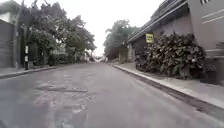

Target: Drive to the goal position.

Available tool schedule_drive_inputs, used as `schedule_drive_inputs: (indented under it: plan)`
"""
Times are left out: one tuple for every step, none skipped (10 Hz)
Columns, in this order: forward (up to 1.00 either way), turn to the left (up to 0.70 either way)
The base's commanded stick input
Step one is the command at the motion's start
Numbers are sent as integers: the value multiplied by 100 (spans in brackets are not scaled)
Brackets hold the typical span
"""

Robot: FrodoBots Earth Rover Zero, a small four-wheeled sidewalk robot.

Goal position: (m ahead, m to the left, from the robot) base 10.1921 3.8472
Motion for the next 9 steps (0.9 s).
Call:
schedule_drive_inputs:
  plan:
    - [100,0]
    - [100,0]
    - [100,0]
    - [100,0]
    - [100,0]
    - [100,0]
    - [100,0]
    - [100,0]
    - [100,0]
